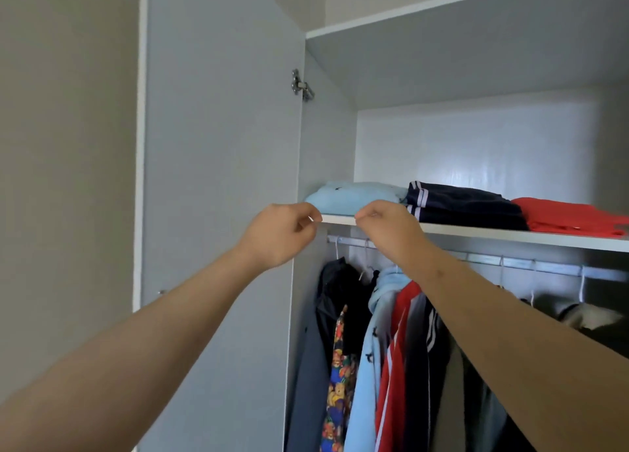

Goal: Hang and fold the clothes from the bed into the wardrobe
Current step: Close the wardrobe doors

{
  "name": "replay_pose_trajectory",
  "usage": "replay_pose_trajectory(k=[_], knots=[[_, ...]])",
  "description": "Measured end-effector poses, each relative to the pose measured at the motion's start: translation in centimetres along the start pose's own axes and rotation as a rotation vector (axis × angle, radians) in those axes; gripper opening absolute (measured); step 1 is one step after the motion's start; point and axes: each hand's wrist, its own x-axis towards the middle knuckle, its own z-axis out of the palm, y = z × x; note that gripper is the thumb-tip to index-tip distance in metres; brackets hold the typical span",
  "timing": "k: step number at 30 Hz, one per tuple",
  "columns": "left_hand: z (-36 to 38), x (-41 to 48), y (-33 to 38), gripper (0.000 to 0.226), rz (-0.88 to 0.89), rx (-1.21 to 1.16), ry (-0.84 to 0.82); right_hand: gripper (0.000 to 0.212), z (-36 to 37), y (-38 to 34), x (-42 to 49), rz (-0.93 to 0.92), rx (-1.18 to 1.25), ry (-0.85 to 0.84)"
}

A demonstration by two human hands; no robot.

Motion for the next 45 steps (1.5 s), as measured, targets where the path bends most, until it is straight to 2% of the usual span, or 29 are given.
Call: replay_pose_trajectory(k=[6,9,12,14,16,18,20,22,23,24,25,26,31,37,41,45], knots=[[-3.6,-2.2,-5.4,0.028,0.101,0.167,0.079,0.014,5.2,-3.8,-0.7,-0.079,0.045,-0.086],[-5.5,-2.7,-9.1,0.035,0.289,0.285,0.257,0.013,8.4,-5.7,-0.8,-0.098,0.059,-0.111],[-6.1,-2.7,-13.1,0.04,0.449,0.514,0.477,0.013,10.8,-6.8,-0.8,-0.098,0.052,-0.113],[-6.5,-3.2,-14.6,0.051,0.41,0.548,0.571,0.013,12.1,-7.5,-0.8,-0.093,0.043,-0.115],[-6.7,-3.5,-16.2,0.062,0.3,0.533,0.618,0.013,13.4,-8.2,-0.6,-0.086,0.052,-0.11],[-7.0,-3.8,-16.6,0.078,0.116,0.445,0.523,0.017,14.6,-8.7,-0.6,-0.077,0.076,-0.116],[-7.5,-4.0,-16.9,0.085,-0.112,0.239,0.383,0.02,15.8,-9.2,-0.7,-0.075,0.091,-0.127],[-7.5,-4.0,-17.4,0.079,-0.304,-0.002,0.327,0.017,16.3,-9.2,-0.9,-0.073,0.097,-0.141],[-7.6,-4.0,-17.7,0.069,-0.349,-0.11,0.348,0.015,16.5,-9.2,-1.0,-0.07,0.097,-0.139],[-7.6,-4.0,-17.9,0.049,-0.357,-0.186,0.399,0.013,16.6,-9.1,-1.0,-0.064,0.092,-0.13],[-7.8,-4.0,-17.9,0.026,-0.357,-0.218,0.445,0.012,16.7,-8.9,-1.1,-0.058,0.087,-0.12],[-7.7,-4.0,-18.0,0.016,-0.365,-0.256,0.475,0.011,16.6,-8.8,-1.2,-0.05,0.08,-0.112],[-6.7,-4.9,-15.5,0.016,-0.322,-0.418,0.557,0.012,16.0,-7.5,-2.2,0.008,0.026,-0.098],[-2.7,-5.7,-8.7,0.038,-0.193,-0.574,0.462,0.015,12.0,-2.9,-3.1,0.089,-0.019,0.032],[1.3,-4.6,-4.2,0.059,-0.104,-0.499,0.336,0.018,7.8,0.4,-3.5,0.157,-0.048,0.094],[7.5,-3.0,0.2,0.087,0.059,-0.458,0.213,0.015,2.3,4.3,-4.0,0.235,-0.126,0.154]])
